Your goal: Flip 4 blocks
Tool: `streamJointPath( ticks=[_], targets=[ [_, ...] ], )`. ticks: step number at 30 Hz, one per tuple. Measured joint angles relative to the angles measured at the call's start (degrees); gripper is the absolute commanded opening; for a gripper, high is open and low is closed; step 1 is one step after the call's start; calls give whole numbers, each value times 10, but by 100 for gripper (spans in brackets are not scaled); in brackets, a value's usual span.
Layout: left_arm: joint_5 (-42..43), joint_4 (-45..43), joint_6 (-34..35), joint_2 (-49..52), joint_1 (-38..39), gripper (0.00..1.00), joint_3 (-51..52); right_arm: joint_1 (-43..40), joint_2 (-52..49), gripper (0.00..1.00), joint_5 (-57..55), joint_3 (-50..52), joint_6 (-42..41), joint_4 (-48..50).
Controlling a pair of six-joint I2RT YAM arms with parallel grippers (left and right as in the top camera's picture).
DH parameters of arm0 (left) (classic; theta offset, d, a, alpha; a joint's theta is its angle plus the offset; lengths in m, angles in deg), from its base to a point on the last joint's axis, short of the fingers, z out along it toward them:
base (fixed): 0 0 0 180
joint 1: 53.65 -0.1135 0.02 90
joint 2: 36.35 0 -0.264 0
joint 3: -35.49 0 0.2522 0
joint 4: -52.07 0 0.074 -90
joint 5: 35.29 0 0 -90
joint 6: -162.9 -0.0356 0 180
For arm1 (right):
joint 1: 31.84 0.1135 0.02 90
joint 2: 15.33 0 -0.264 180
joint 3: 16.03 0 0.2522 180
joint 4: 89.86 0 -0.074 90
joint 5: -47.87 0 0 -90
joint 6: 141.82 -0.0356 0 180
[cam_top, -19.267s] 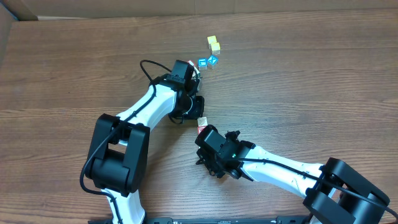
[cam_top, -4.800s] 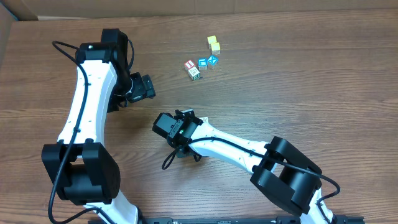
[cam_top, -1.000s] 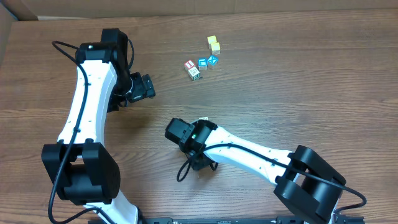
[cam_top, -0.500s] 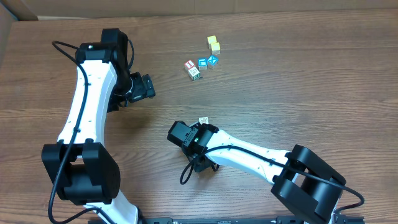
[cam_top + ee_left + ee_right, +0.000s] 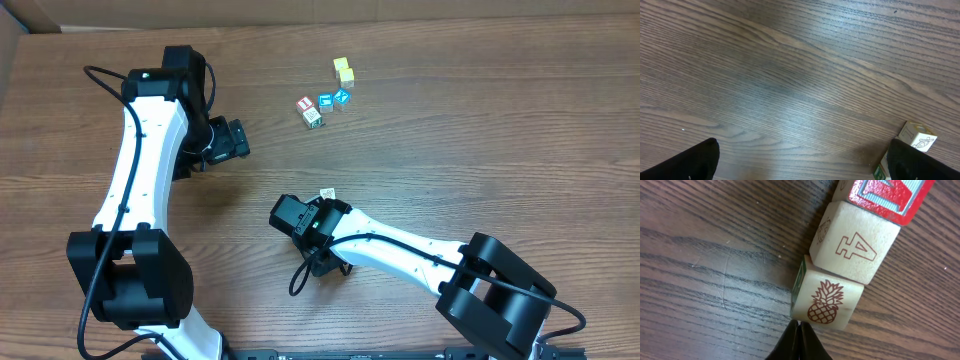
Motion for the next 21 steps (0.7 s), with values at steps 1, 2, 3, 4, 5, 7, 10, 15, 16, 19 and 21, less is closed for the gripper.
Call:
streamJointPath(
  ticks=[1,2,3,4,5,7,10,15,16,19,21],
  targets=[
    [0,0,0,0,0,100,0,0,0,4,1,0,-1,-1],
    [0,0,0,0,0,99,0,0,0,4,3,0,-1,-1],
    [0,0,0,0,0,100,0,0,0,4,7,-1,-1,-2],
    [0,0,0,0,0,100,0,0,0,4,9,-4,-2,-3],
    [0,0,0,0,0,100,0,0,0,4,12,-8,-2,-4],
    [0,0,0,0,0,100,0,0,0,4,14,-20,-5,-8],
    [0,0,0,0,0,100,0,-2,5,4,19,-48,-14,-34],
    [0,0,0,0,0,100,0,-36,42,4,26,-125,-24,-87],
    [0,-1,0,0,0,100,0,-51,53,4,26,-137,-25,-95],
    [0,-1,0,0,0,100,0,-110,93,15,26,-159,-31,-113],
    [0,-1,0,0,0,100,0,-157,116,23,26,-163,-31,-132]
  ],
)
